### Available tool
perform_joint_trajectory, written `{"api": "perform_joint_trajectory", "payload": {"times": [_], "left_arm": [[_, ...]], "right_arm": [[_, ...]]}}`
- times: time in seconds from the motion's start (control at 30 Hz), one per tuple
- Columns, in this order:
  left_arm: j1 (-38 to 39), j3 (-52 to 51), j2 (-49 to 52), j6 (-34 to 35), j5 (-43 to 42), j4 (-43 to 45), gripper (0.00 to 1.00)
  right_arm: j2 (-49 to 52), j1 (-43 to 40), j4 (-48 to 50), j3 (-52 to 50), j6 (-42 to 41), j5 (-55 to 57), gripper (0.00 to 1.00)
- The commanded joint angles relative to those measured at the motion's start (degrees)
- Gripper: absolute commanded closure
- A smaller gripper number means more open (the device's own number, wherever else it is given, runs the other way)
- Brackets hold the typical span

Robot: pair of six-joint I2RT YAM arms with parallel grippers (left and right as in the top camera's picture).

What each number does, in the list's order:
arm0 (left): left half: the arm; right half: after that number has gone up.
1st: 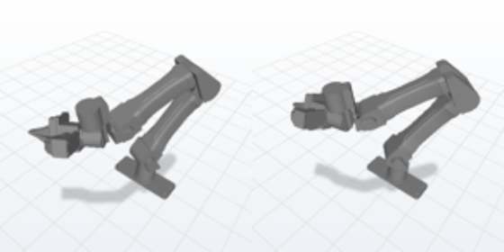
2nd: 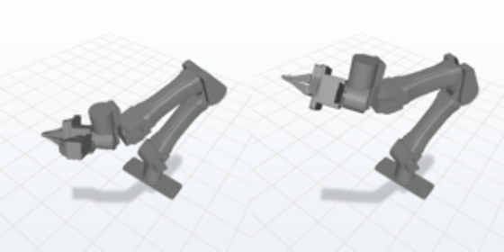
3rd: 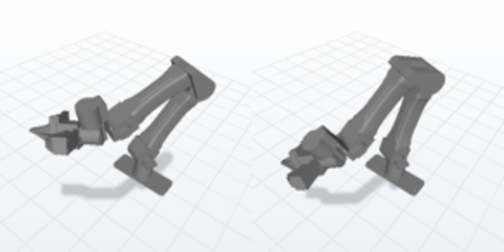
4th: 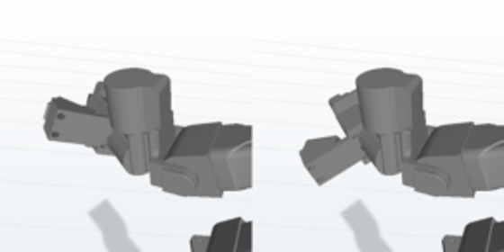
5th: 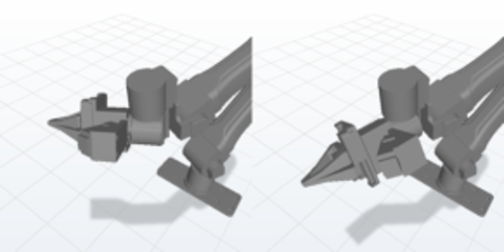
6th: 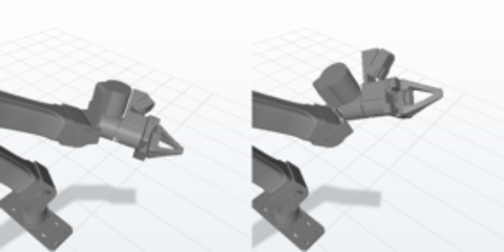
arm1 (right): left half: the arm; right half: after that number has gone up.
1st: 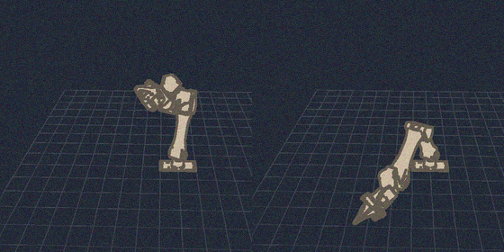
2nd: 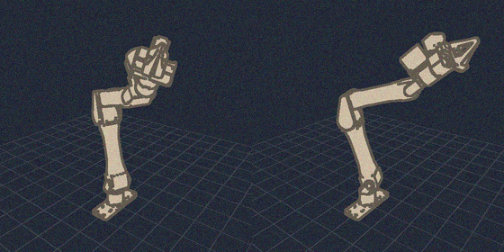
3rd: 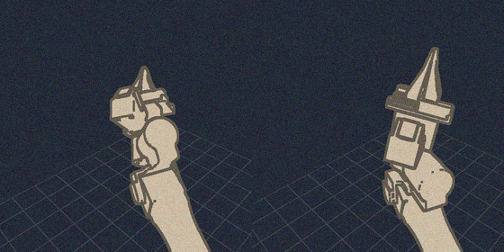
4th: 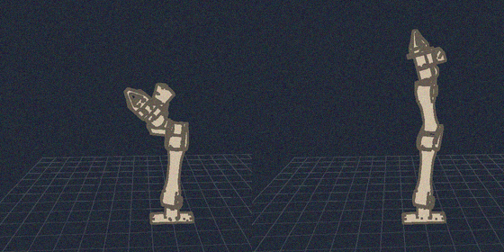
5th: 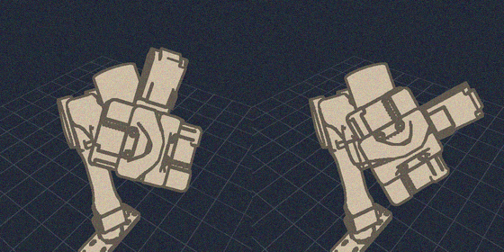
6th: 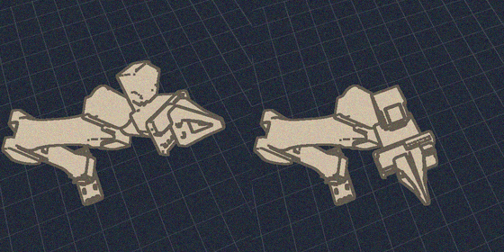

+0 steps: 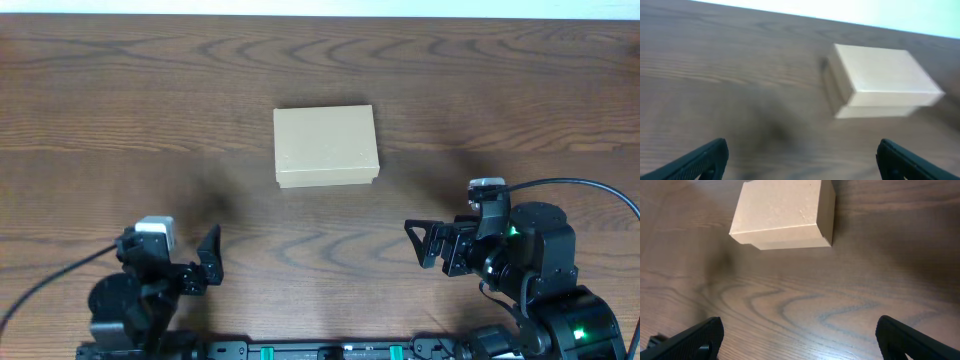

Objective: Pack container

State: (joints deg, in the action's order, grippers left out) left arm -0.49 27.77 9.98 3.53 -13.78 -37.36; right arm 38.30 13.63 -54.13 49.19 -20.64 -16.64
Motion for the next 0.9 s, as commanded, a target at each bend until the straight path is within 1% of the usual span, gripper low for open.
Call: {"api": "perform_joint_trajectory", "payload": {"times": [0.0, 0.13, 0.37, 0.87], "left_arm": [[-2.6, -6.8, -5.7, -2.3, -2.0, 3.2, 0.05], [-3.1, -13.9, -9.9, -2.3, -2.4, 8.4, 0.05], [-3.3, -21.9, -9.7, -1.8, -3.2, 17.9, 0.05], [-3.2, -21.9, -9.7, -1.9, -2.6, 18.1, 0.05]], "right_arm": [[0.0, 0.7, 0.1, -0.1, -0.8, 0.3, 0.01], [0.0, 0.7, 0.1, -0.1, -0.8, 0.3, 0.01], [0.0, 0.7, 0.1, -0.1, -0.8, 0.3, 0.01], [0.0, 0.7, 0.1, -0.1, -0.8, 0.3, 0.01]]}}
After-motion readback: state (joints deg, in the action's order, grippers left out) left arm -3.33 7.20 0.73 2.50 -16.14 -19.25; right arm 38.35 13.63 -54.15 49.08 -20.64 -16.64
